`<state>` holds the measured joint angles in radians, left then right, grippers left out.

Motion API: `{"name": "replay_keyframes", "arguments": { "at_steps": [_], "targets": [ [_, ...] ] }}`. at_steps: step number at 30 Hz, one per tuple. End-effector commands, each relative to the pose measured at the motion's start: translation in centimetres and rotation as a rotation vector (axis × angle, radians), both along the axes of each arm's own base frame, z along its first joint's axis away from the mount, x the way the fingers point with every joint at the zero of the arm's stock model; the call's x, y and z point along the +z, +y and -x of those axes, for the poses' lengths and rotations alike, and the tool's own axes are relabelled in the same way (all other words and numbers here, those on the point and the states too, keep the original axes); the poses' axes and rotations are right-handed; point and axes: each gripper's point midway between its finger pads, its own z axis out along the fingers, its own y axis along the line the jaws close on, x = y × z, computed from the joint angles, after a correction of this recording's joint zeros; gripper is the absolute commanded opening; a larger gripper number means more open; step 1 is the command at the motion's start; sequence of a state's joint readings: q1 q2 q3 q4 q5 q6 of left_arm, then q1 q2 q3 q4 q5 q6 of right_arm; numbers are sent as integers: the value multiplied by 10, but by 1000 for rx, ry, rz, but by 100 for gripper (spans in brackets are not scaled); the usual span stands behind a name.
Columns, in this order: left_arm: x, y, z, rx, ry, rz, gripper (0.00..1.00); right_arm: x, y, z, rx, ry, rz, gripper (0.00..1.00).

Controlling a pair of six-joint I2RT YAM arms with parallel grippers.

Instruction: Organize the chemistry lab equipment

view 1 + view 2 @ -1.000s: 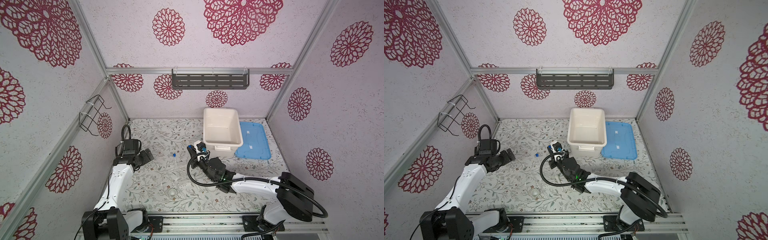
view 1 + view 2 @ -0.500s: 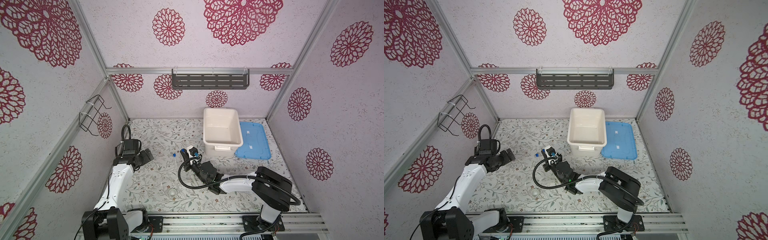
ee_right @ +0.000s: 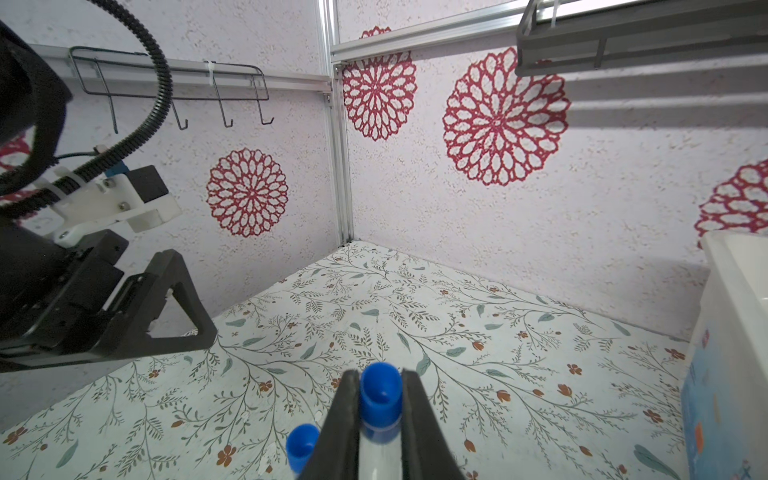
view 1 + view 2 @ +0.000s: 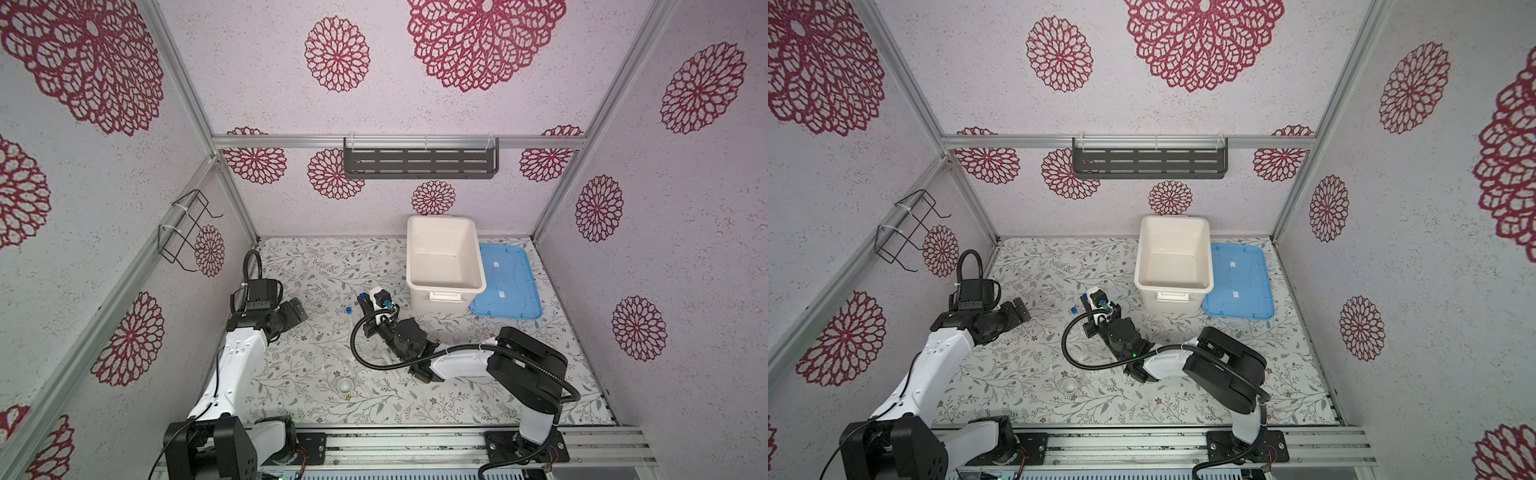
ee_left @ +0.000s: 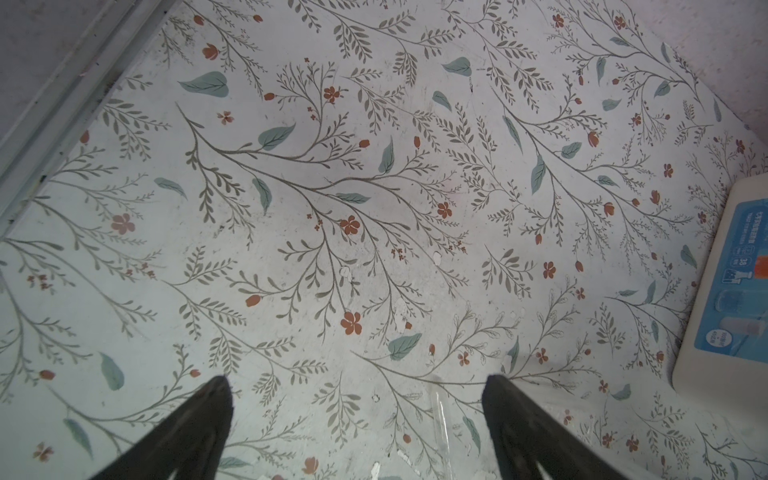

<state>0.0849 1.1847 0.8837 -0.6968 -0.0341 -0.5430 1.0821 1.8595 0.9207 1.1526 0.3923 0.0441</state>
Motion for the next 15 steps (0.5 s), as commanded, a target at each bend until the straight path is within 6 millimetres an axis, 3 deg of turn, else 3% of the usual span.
{"name": "replay_keyframes", "arguments": {
  "at_steps": [1, 15],
  "targets": [
    [-1, -1, -3, -7, -4, -1, 97, 16, 2, -4, 9, -29, -59, 15],
    [-3, -3, -4, -15, 3, 8, 97, -8, 2, -11, 30, 6, -19, 15]
  ]
}}
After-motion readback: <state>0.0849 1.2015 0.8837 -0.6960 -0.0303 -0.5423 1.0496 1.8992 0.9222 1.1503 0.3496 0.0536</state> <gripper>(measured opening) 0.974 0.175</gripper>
